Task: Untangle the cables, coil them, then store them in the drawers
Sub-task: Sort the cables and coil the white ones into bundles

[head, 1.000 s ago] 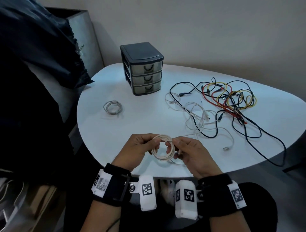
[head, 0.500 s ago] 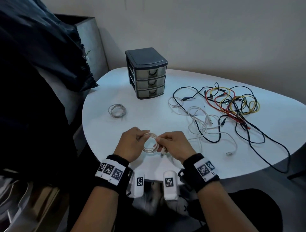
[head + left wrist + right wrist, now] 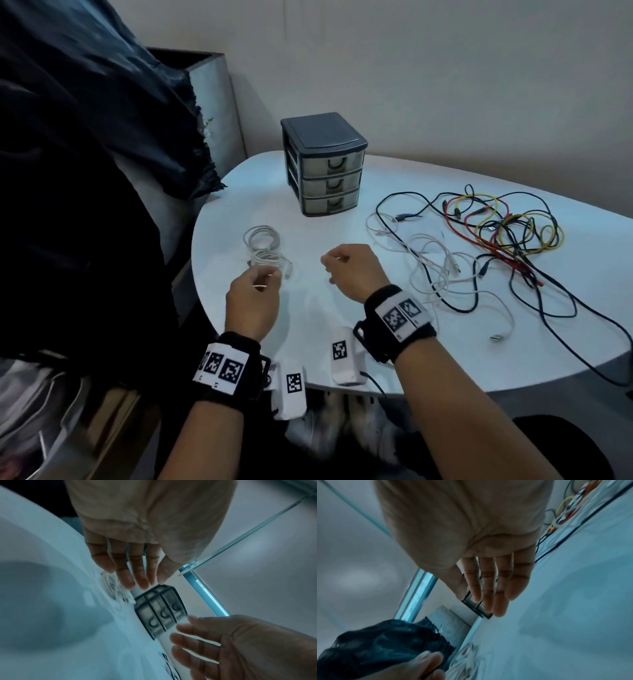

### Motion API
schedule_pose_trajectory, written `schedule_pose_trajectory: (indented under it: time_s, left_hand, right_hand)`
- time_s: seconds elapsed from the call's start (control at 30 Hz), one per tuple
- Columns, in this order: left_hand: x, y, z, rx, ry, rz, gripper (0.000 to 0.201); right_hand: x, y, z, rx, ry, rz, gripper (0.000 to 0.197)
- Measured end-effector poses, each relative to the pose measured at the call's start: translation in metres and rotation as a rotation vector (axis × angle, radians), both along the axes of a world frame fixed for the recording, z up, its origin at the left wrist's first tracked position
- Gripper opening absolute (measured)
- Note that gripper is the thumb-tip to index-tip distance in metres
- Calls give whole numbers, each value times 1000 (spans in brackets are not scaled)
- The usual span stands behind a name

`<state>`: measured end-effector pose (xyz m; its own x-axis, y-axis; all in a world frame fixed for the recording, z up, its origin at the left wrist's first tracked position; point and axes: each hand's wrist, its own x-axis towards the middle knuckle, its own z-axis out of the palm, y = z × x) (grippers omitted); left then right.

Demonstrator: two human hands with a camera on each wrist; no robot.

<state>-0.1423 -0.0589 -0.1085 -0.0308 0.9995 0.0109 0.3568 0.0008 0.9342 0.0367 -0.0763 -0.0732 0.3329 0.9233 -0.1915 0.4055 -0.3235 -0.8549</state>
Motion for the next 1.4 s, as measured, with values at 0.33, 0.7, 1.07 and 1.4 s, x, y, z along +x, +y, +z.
schedule_pose_trajectory:
  time_s: [0.33,0.7,1.07,1.4]
  left_hand:
    - [143,-40,3,-200,370,-602,35]
    - [135,-15,38,-33,211,-580,16]
    - [71,29,24,-159,176,-300,75]
    - [93,-12,22,-45,164,-310,27]
  right_hand:
    - [80,-115,-6,172,52,-417,12]
    - [116,-163,-30,7,-265,-409,19]
    - [142,-163,-23,-292,-776,-356,47]
    - [135,-147,-4,-111,-642,-390,20]
